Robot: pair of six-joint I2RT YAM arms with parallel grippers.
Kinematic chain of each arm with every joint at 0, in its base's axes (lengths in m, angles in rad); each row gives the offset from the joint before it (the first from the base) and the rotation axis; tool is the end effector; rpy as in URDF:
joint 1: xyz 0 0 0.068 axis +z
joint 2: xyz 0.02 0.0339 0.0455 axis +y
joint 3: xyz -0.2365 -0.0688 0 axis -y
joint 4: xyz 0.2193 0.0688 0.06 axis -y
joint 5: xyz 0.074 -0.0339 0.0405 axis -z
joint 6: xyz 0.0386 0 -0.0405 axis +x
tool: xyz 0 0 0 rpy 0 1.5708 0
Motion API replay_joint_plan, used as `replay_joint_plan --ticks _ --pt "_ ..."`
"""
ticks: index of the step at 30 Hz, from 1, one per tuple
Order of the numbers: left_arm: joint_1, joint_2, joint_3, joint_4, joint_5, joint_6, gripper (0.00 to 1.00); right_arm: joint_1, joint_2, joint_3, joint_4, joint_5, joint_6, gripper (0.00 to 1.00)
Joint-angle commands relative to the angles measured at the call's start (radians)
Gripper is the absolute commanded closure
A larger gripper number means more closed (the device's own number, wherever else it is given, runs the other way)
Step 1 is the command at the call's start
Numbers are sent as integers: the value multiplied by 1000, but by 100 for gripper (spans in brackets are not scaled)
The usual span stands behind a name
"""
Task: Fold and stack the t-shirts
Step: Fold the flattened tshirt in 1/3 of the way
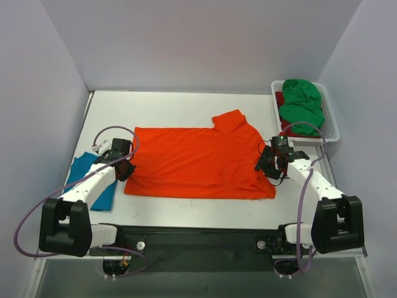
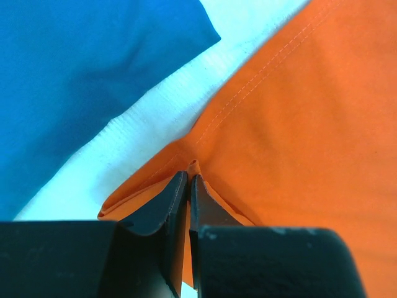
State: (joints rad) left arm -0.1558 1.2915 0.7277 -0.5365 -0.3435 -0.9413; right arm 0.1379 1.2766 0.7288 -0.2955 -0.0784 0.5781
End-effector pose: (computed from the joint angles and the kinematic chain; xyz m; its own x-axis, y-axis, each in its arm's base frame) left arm 0.2216 -0.0216 0.1760 -0.5146 -0.6896 -0.5095 -0.7145 0.6734 -0.1897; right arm 0.2419 0.0366 0.1928 -0.7226 0.4497 -0.5250 0.2462 0.8771 0.4124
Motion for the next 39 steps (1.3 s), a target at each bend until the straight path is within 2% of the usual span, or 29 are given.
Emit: replay_joint_plan --ticks 1,11,20,35,39 --pt "-2 -31 -10 6 1 21 92 17 42 63 -1 3 -52 55" --pt "-4 -26 -19 30 8 29 92 42 199 158 7 58 -90 55" --pt "-2 -24 -28 46 12 27 92 60 297 250 13 75 -89 60" --pt "-2 -9 -39 76 24 29 92 100 421 316 9 143 -84 70" --pt "-2 -11 -42 81 24 30 92 108 437 320 9 143 -83 78"
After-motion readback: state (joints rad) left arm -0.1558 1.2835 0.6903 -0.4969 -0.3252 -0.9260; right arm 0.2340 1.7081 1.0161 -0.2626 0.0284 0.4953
